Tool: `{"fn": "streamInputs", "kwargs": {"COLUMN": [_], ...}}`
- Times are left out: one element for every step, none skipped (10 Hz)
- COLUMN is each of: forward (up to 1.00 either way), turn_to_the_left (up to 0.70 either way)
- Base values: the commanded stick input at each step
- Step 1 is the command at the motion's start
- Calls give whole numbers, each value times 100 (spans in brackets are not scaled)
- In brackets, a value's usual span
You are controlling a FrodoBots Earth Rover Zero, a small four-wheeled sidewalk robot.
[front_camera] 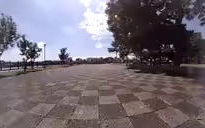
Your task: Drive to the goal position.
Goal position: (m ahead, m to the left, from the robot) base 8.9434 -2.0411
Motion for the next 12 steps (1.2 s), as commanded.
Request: {"fn": "streamInputs", "kwargs": {"forward": [70,70,70,70,70,70,70,70,70,70,70,70], "turn_to_the_left": [0,0,0,0,0,0,0,0,0,0,0,0]}}
